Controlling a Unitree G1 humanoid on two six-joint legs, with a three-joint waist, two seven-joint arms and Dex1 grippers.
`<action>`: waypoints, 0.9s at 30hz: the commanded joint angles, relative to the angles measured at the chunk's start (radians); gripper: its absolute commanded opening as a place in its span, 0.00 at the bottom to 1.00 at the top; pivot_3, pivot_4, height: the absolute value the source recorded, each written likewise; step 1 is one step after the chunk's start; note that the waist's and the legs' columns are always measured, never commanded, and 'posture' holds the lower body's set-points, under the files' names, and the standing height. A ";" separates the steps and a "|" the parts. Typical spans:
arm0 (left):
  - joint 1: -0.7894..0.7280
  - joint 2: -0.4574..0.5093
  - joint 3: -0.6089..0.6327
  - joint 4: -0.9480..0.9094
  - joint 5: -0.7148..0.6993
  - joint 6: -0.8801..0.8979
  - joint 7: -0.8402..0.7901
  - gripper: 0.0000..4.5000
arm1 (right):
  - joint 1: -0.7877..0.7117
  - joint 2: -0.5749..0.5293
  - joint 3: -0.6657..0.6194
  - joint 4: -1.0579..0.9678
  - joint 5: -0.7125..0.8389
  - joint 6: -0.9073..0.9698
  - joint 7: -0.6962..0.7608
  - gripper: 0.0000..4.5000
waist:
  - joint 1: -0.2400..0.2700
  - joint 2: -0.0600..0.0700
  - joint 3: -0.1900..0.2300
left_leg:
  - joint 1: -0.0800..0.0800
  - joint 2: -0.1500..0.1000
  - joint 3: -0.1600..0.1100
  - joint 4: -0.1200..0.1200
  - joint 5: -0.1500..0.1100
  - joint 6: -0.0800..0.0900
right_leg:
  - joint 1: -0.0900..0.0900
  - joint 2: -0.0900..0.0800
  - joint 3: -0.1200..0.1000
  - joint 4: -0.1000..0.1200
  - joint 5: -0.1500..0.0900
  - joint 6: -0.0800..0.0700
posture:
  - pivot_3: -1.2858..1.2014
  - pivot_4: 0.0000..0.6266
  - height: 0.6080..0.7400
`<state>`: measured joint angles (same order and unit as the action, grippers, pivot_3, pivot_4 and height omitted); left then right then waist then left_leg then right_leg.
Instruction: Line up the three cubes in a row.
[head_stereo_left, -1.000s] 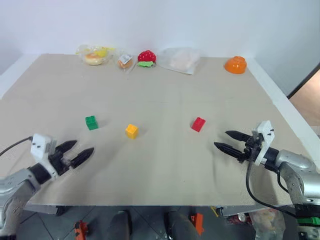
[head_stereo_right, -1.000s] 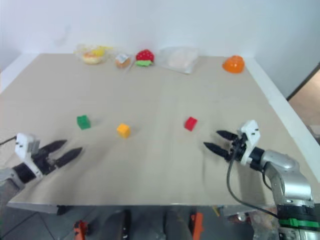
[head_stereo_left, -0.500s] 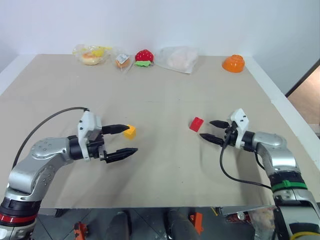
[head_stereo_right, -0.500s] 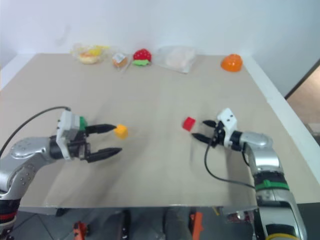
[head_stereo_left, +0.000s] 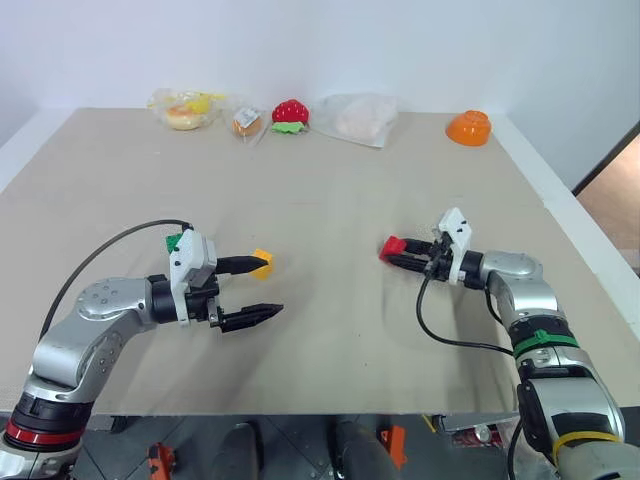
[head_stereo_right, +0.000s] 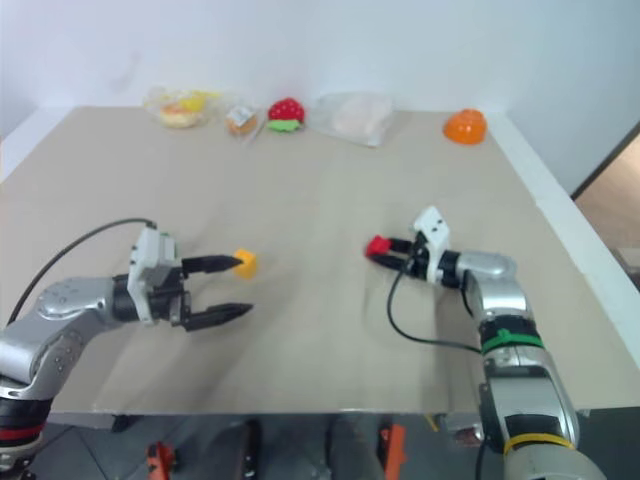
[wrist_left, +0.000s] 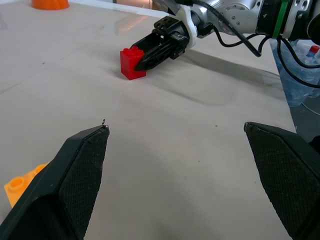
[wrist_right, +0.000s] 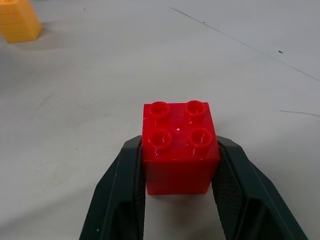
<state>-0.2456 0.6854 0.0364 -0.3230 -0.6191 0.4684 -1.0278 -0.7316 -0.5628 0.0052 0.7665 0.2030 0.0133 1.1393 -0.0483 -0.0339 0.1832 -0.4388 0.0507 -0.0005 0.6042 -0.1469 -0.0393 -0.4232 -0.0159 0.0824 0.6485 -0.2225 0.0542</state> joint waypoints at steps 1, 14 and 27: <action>0.013 0.001 0.040 -0.007 -0.007 -0.020 0.006 1.00 | -0.027 -0.004 -0.013 -0.015 0.006 -0.007 0.025 0.28 | 0.000 0.000 0.000 | 0.000 0.000 0.000 0.000 0.000 0.000 | 0.000 0.000 0.000 0.000 0.000 0.000 | 0.52 0.24 1.00; 0.067 0.081 0.129 0.152 0.012 -0.040 -0.064 1.00 | 0.219 -0.090 0.073 -0.592 0.142 0.219 0.290 0.28 | 0.003 0.000 0.000 | 0.000 0.001 -0.002 0.000 0.000 0.000 | 0.000 0.001 -0.002 0.003 -0.002 -0.002 | 0.52 0.24 1.00; 0.083 0.081 0.141 0.161 0.004 -0.037 -0.073 1.00 | 0.231 -0.108 0.108 -0.533 0.068 0.114 0.279 0.39 | 0.003 0.000 0.000 | 0.001 0.001 -0.001 0.002 0.000 0.000 | 0.000 0.001 -0.002 0.003 0.000 -0.003 | 0.52 0.24 1.00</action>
<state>-0.1651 0.7560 0.1401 -0.1567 -0.5986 0.4417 -1.0912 -0.4804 -0.6600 0.1188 0.2315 0.2696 0.1391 1.4155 -0.0452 -0.0335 0.1832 -0.4382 0.0521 -0.0016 0.6066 -0.1467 -0.0398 -0.4235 -0.0153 0.0803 0.6512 -0.2227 0.0510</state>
